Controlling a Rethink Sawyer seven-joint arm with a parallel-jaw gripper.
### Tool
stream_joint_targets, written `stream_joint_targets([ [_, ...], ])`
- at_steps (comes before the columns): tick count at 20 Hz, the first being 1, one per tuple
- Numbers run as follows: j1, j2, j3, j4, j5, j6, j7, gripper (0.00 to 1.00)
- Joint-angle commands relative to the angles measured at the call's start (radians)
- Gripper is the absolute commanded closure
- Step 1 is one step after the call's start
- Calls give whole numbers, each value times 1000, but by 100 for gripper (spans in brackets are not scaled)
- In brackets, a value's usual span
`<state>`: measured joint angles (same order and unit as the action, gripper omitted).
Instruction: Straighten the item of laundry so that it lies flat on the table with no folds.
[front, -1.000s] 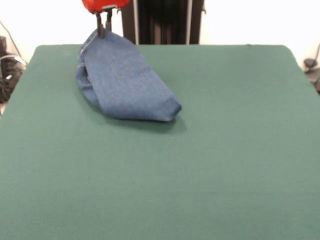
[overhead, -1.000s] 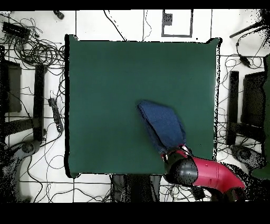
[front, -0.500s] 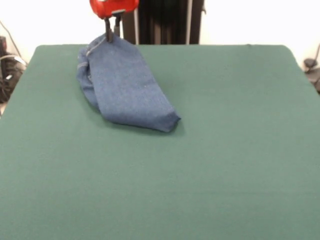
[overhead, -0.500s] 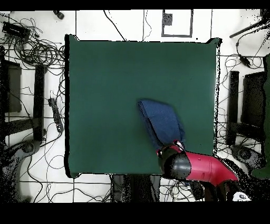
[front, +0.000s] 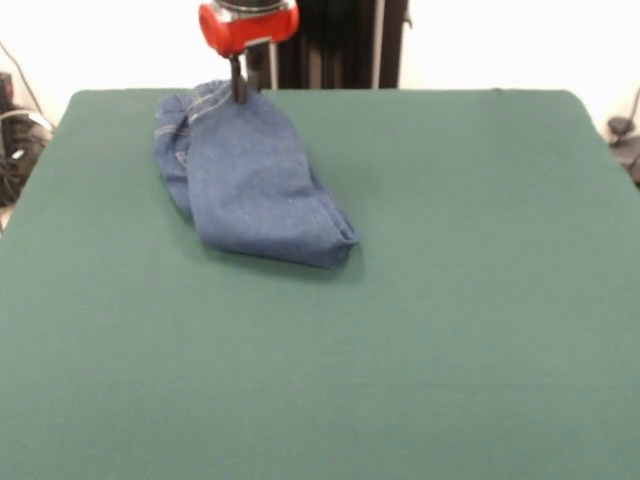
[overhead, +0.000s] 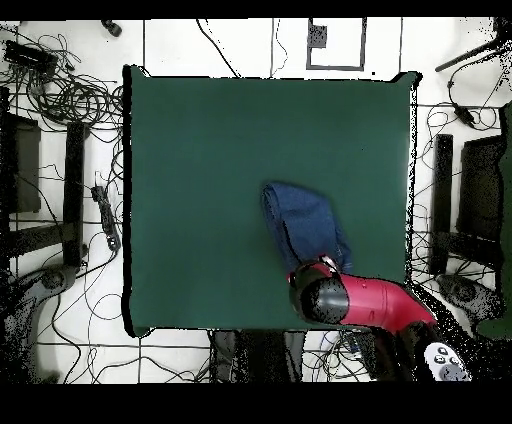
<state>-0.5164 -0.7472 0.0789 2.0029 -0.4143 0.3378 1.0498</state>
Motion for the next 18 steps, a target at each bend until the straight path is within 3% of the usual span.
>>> stream_joint_targets([
  [1, 73, 73, 110, -136, 83, 88, 156, 100],
  [18, 139, 91, 125, -313, 113, 273, 89, 100],
])
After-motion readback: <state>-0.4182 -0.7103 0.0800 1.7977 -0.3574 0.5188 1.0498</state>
